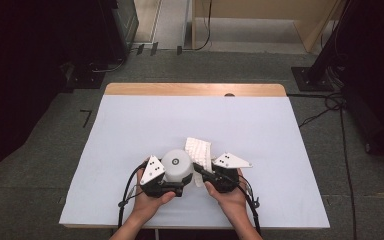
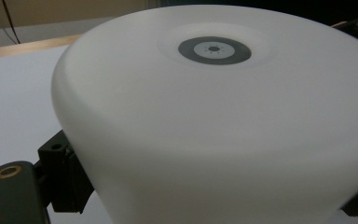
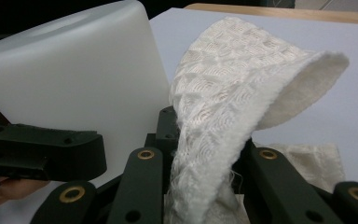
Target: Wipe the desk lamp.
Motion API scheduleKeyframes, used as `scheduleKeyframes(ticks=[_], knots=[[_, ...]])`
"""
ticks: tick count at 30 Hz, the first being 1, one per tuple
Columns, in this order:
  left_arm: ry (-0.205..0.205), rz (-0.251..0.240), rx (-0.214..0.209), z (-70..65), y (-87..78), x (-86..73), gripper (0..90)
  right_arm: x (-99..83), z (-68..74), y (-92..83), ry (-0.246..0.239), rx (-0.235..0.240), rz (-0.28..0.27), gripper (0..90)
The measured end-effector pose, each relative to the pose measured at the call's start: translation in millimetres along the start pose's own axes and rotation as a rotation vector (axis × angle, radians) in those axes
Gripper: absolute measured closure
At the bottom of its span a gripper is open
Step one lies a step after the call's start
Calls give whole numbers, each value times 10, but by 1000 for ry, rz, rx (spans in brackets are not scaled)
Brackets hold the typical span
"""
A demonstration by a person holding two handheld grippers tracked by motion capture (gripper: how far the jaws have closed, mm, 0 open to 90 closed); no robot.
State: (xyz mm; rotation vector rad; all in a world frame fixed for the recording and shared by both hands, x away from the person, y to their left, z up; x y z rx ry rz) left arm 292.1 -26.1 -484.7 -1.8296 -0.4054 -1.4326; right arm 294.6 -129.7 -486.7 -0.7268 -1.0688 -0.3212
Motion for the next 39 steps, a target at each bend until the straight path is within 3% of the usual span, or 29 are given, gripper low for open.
scheduleKeyframes(ticks=[7, 12, 14, 17, 21, 24, 29, 33, 39], knots=[[23, 12, 4, 9, 3, -30, 84, -58, -10, 27, -6, 7, 24, 740], [38, -19, -39, 50, -51, -2, 84, -42, -39, 22, -29, 29, 23, 740], [5, -48, -74, 94, -99, 49, 84, -79, -31, 29, -33, 46, 23, 739], [-19, -66, -81, 154, -120, 94, 84, -157, -32, 35, -16, 68, 4, 740], [18, -32, -76, 112, -47, 5, 84, -186, -44, 40, -45, 59, 33, 741], [59, 6, -60, 52, 24, -83, 84, -87, -29, -32, -33, 64, -5, 741], [54, -5, -66, 29, 29, -74, 84, 96, 36, -169, -58, 61, -61, 741], [56, -15, -17, 129, 51, -76, 83, -4, -9, -125, -65, 26, -29, 740], [62, 12, 30, 267, 86, -154, 82, -41, -189, -166, -12, -33, -38, 741]])
Point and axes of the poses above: each handheld gripper's, and its own axes: y roughly forward along the jaws, x roughly out of its top, z roughly to its left, the point moved 9 cm from there along y, roughly forward along the jaws, and after that the axes turned 6 degrees about x, right-handed, at the moved point
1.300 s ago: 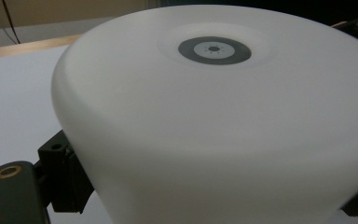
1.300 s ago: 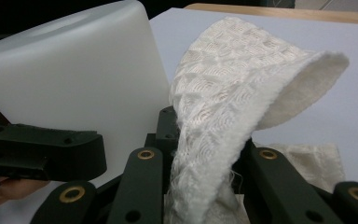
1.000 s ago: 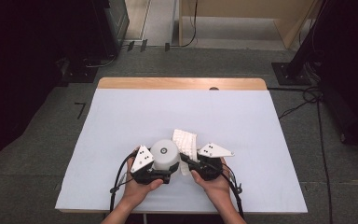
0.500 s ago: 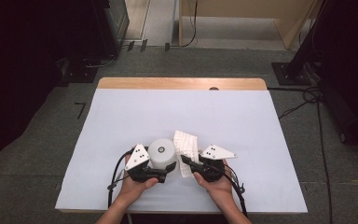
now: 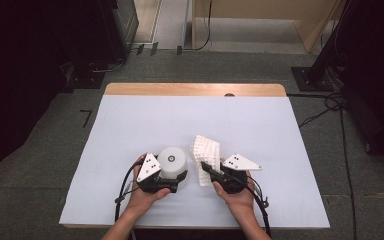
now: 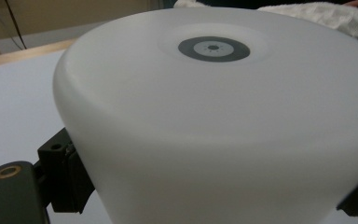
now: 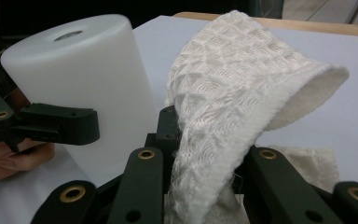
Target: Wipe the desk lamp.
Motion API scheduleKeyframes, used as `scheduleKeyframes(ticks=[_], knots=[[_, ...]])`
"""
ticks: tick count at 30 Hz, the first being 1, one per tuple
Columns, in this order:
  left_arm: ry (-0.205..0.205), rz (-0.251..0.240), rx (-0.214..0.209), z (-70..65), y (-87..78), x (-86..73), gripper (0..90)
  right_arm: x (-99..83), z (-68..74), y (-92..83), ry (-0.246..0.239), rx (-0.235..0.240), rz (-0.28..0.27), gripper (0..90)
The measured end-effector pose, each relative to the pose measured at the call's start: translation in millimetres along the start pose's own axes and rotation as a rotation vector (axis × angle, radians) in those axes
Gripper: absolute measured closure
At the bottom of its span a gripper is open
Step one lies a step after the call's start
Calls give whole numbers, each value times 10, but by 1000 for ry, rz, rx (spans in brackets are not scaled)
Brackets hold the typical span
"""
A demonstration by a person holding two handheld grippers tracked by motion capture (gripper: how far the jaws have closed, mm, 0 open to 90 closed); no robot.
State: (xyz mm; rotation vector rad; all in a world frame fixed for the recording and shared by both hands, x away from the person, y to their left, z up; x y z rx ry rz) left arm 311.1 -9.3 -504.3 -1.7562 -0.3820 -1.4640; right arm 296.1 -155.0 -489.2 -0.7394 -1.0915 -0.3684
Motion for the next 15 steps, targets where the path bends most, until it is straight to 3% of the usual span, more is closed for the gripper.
scheduleKeyframes(ticks=[5, 10, 12, 15], knots=[[2, 8, 8, 37, 13, -49, 81, 6, -65, -32, 16, -13, -4, 741], [24, -12, 95, 41, -42, 8, 32, -24, -86, -35, 26, -12, 3, 740], [4, -15, 120, 32, -71, 3, 30, -39, -99, -29, 20, -14, 7, 739], [-58, -1, 141, -22, -39, -61, 16, -49, -105, -17, 27, -12, 8, 738]])
Point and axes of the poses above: each handheld gripper's, and its own axes: y roughly forward along the jaws, x roughly out of its top, z roughly to its left, the point moved 9 cm from there along y, roughly forward along the jaws, and after that the axes turned 6 degrees about x, right-handed, at the moved point
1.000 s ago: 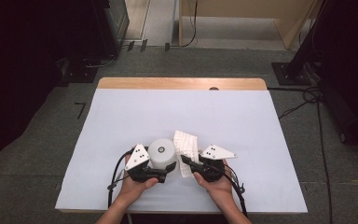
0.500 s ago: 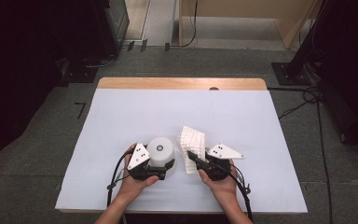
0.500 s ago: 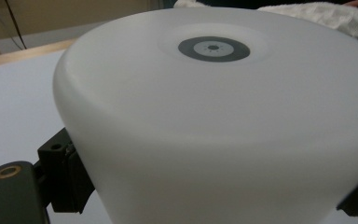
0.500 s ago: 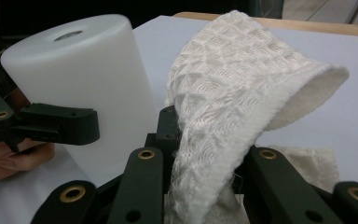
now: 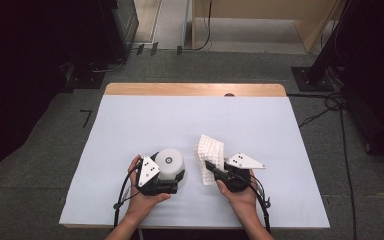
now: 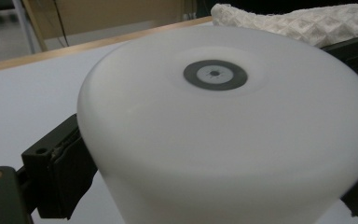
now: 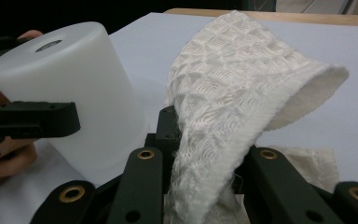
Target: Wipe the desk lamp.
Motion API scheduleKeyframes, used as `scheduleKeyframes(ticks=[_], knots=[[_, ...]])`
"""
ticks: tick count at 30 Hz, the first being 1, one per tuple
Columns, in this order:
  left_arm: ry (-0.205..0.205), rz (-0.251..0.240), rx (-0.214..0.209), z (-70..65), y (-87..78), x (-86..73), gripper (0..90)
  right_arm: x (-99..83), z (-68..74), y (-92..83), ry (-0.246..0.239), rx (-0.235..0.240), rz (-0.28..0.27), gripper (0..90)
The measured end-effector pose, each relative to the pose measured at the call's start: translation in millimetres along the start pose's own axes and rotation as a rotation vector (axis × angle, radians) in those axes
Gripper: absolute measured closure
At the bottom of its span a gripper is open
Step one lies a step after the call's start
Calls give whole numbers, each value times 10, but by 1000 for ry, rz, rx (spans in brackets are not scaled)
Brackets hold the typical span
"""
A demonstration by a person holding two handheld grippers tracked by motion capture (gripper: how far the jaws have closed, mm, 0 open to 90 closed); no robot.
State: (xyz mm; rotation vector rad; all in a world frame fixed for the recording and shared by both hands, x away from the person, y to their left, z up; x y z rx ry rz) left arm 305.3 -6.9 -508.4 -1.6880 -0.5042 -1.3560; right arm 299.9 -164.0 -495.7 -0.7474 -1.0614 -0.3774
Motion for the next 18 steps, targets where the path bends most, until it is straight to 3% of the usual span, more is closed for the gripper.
scheduleKeyframes(ticks=[1, 4, 7, 10, 12, 16, 18], knots=[[-21, 13, 12, -31, 24, -31, 17, -5, 3, 6, 3, 1, 2, 738], [-3, 47, 87, -61, 60, -63, 41, -33, 16, 32, -1, 2, 16, 738], [-18, 50, 78, -33, 30, -47, 79, -47, 39, 52, -4, 7, 24, 738], [2, 40, -19, -14, -1, -5, 81, -48, 56, 65, -10, 11, 27, 737], [-10, -8, -77, 22, -57, 94, 82, -51, 84, 78, -17, 19, 30, 737], [-31, -79, -252, 11, -183, 265, 82, -79, 181, 143, -33, 44, 44, 737], [-16, -97, -286, -18, -221, 286, 82, -86, 237, 180, -39, 59, 50, 737]])
Point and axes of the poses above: each handheld gripper's, and its own axes: y roughly forward along the jaws, x roughly out of its top, z roughly to its left, the point moved 9 cm from there along y, roughly forward along the jaws, and after that the axes turned 6 degrees about x, right-handed, at the moved point
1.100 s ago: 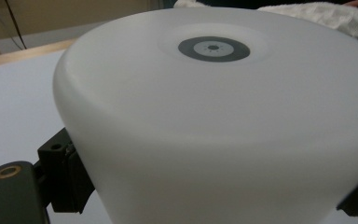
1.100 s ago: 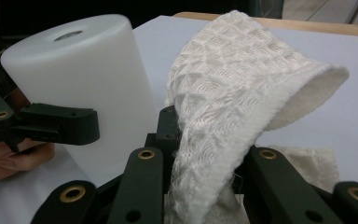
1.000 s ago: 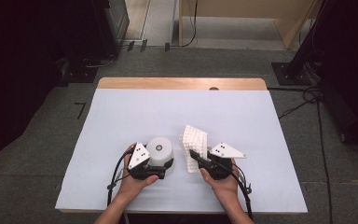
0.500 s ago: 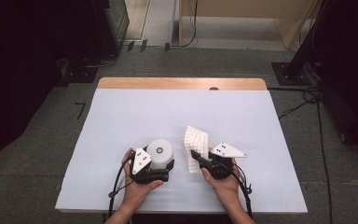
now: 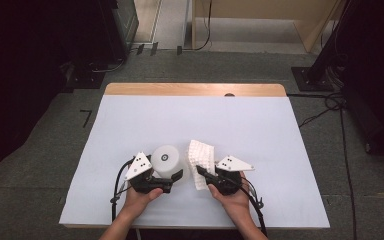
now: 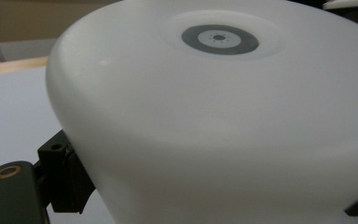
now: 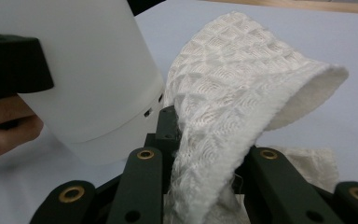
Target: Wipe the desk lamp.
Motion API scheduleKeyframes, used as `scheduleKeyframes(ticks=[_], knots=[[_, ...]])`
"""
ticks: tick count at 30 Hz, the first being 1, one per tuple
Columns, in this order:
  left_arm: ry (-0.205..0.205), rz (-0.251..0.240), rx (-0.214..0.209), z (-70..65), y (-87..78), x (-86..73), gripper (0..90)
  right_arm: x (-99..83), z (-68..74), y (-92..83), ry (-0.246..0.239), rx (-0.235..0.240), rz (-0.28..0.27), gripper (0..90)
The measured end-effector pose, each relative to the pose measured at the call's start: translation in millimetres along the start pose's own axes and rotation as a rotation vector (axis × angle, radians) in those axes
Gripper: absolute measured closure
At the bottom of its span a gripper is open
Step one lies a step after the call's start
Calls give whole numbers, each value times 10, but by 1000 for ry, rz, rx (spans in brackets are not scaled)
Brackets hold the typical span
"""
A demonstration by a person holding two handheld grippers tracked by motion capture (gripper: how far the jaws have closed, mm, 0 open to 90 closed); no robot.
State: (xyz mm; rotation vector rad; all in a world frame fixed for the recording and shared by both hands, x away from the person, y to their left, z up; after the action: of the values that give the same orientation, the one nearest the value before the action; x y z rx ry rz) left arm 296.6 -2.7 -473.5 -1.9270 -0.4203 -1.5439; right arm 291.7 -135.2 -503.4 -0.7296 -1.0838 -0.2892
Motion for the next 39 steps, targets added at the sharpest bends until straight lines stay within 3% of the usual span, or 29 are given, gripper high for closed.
scheduleKeyframes(ticks=[5, 11, 14, 18, 21, 23, 26, 29, 34, 36, 39], knots=[[23, 34, -15, -27, 32, -58, 83, 57, 119, -1, -24, 23, -10, 737], [55, 92, -2, -68, 124, -157, 83, 267, 154, -182, -29, 55, -94, 737], [63, 113, 2, -91, 160, -192, 83, 340, 221, -225, -55, 58, -113, 737], [54, 82, 7, -86, 120, -119, 83, 306, 225, -191, -67, 51, -95, 735], [35, 60, 5, -58, 82, -67, 83, 127, 147, -46, -56, 47, -10, 735], [46, 72, 14, -49, 85, -86, 83, 36, 119, 23, -35, 47, 20, 735], [51, 102, 19, -65, 132, -164, 83, 66, 128, 25, -40, 37, 13, 736], [74, 132, 42, -115, 192, -244, 83, 187, 146, -67, -45, 33, -28, 736], [101, 149, 38, -191, 243, -278, 83, 397, 169, -261, -69, 35, -114, 737], [95, 138, 43, -173, 232, -255, 83, 375, 166, -249, -75, 34, -105, 737], [63, 104, 29, -122, 190, -181, 83, 224, 115, -130, -58, 30, -48, 737]])
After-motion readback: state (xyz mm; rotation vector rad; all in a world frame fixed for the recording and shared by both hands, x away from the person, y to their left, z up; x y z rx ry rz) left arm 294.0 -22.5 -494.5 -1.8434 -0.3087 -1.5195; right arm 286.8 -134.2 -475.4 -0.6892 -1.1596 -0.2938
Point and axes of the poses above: each handheld gripper's, and its own axes: y roughly forward along the jaws, x roughly out of its top, z roughly to its left, the point moved 9 cm from there along y, roughly forward along the jaws, and after that the axes turned 6 degrees about x, right-handed, at the moved point
